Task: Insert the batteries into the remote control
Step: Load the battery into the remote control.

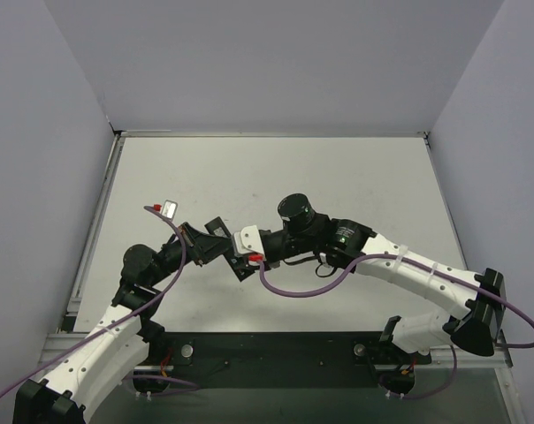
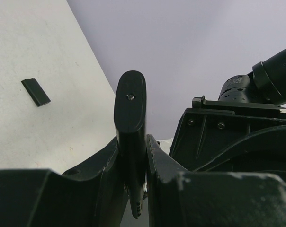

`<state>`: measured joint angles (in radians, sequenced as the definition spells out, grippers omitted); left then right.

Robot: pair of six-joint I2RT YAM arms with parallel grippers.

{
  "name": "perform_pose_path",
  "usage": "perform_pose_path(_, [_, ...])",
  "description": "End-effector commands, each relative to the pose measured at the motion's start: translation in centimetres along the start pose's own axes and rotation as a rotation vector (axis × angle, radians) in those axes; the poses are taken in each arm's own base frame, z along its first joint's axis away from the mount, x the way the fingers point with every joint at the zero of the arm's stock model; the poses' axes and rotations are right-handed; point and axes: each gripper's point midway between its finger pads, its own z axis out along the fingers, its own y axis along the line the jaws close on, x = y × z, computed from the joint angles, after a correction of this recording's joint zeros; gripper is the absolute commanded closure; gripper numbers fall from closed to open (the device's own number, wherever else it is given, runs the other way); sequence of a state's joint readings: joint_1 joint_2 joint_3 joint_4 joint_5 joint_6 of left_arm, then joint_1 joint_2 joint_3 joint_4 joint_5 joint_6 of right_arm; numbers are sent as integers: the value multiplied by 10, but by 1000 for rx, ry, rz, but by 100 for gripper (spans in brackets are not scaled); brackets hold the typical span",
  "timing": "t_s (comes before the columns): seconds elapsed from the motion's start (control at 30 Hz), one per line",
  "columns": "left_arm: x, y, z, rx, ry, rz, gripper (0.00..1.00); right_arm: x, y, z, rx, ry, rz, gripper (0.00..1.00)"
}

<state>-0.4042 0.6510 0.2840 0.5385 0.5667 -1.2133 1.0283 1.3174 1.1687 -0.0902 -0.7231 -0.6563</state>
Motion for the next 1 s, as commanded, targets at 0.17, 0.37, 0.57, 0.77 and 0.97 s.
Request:
perform_pose_path(0.17, [-10, -33, 2, 89, -6, 73, 100, -18, -8, 5, -25, -56, -46, 82])
perform_pose_path(0.37, [-10, -33, 2, 89, -6, 73, 100, -12, -6, 7, -33, -42, -32, 87])
perform_pose_path(0.57, [-13, -37, 3, 98, -20, 67, 100, 0, -2, 8, -39, -20, -13, 88])
perform_pose_path(0.77, [-17, -39, 3, 107, -50, 29, 100, 12, 0, 8, -26, 11, 1, 87])
perform_pose_path(0.97, [-24, -41, 0, 127, -102, -35, 100, 21, 2, 9, -21, 21, 14, 87])
